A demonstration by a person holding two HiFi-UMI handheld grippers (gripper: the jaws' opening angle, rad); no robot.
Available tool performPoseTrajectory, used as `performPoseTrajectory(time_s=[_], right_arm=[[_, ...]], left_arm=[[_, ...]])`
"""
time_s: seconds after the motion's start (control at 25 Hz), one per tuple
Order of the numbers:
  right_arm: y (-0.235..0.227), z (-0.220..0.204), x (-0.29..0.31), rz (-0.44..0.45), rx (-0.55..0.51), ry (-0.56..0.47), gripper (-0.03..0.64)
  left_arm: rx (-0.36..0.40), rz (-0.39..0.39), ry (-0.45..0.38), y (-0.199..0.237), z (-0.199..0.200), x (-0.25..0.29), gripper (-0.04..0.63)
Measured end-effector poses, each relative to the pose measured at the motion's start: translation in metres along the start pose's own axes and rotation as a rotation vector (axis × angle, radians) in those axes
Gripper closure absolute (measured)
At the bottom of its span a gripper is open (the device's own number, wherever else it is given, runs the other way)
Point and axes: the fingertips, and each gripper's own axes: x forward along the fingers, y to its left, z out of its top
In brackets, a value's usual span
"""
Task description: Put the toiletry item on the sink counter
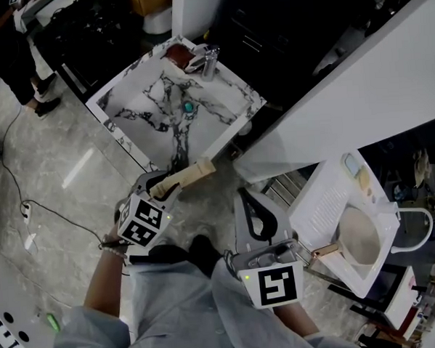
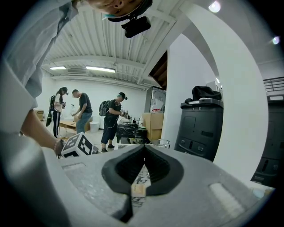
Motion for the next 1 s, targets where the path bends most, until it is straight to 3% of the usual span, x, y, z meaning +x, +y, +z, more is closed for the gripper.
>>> performPoseTrajectory(time_s=[0.32, 0.68, 1.0], right_arm=[[0.006, 0.010, 0.002, 0.012, -0.017, -0.015, 0.620], [0.017, 0.027, 0.007, 0.037, -0.039, -0.052, 0.620], [0.030, 0.044, 0.014, 0.069, -0.054, -0.095, 0.620]], left_arm=[[-0.076, 0.076, -0.109, 0.019, 0.025, -0.035, 0.560], [-0.185, 0.166, -0.258, 0.042, 0.051, -0.078, 0.588], [-0.155, 0.199, -0.297, 0.039, 0.067, -0.112, 0.589]])
